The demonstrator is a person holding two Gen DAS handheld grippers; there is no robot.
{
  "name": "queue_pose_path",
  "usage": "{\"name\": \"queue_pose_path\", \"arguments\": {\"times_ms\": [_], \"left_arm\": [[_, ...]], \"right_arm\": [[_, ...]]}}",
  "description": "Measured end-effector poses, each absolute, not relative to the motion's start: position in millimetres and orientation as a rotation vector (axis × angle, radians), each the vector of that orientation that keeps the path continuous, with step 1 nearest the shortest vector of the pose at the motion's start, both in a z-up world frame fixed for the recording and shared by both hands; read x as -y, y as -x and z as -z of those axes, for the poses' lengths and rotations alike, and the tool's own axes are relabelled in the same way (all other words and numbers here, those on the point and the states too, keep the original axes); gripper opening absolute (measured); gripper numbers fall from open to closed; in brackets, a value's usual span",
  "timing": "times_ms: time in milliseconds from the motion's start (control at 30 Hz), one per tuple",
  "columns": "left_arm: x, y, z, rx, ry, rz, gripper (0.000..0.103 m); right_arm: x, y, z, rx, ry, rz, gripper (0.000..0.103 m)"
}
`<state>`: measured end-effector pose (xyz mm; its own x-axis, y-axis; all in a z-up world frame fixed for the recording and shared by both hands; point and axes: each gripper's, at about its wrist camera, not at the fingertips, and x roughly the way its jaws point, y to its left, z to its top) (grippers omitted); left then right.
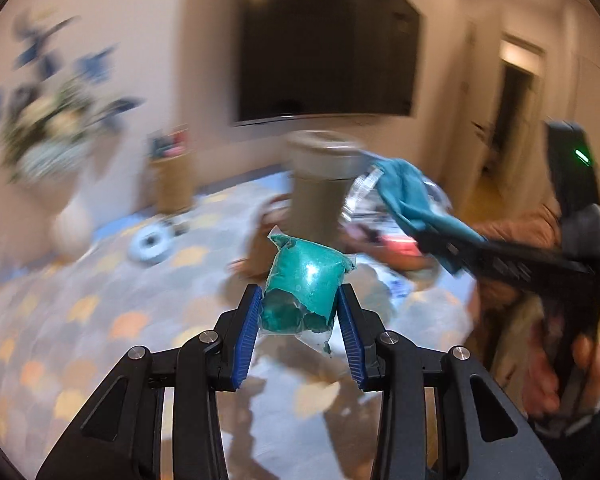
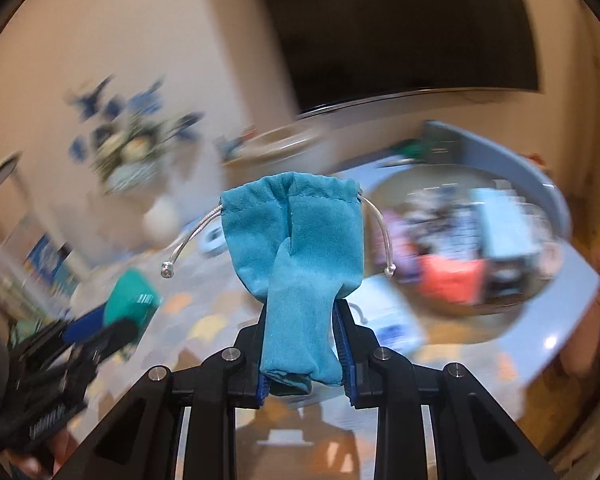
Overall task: Organize soft objects
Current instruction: 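Carry the green item and teal pouch over to the glass plate, then open both tools to drop the green item and pouch onto the plate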
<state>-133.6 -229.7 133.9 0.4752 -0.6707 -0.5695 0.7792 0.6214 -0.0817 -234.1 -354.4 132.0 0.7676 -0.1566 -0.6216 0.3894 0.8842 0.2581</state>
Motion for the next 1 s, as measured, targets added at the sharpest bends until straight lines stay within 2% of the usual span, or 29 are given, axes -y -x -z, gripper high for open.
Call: {"name": "queue_pose_path", "arguments": {"times_ms": [300, 567, 700, 733, 800, 833, 900, 1000], "left_arm": [[341.9, 141.4, -128.4, -0.638, -0.242, 1.016, 0.036], [414.5, 114.4, -109.2, -0.583, -0.270, 0.894, 0.036], [434.9, 105.9, -94.3, -0.623, -0.246, 0.903, 0.038], [439.0, 104.9, -92.2, -0.618, -0.244, 0.898, 0.039], [443.9, 104.2, -87.8, -0.627, -0.253, 0.889, 0.052], [445.3, 102.5, -87.2, -0.636, -0.253, 0.897, 0.054], [443.2, 105.1, -85.3, -0.629, -0.257, 0.898, 0.062], [436.9, 116.5, -87.7, -0.597, -0.259, 0.943, 0.063]], "right_arm": [[477.9, 259.3, -144.4, -0.573, -0.449, 0.547, 0.027], [559.1, 224.4, -135.4, -0.634, -0.589, 0.511, 0.027], [574.0, 207.0, -132.4, -0.637, -0.614, 0.465, 0.028], [575.9, 199.7, -131.2, -0.654, -0.603, 0.451, 0.032], [577.3, 188.3, -126.3, -0.689, -0.592, 0.435, 0.058], [577.9, 185.9, -123.5, -0.692, -0.591, 0.429, 0.077], [576.7, 187.9, -119.7, -0.680, -0.587, 0.425, 0.078], [577.5, 201.4, -116.5, -0.655, -0.621, 0.415, 0.078]]}}
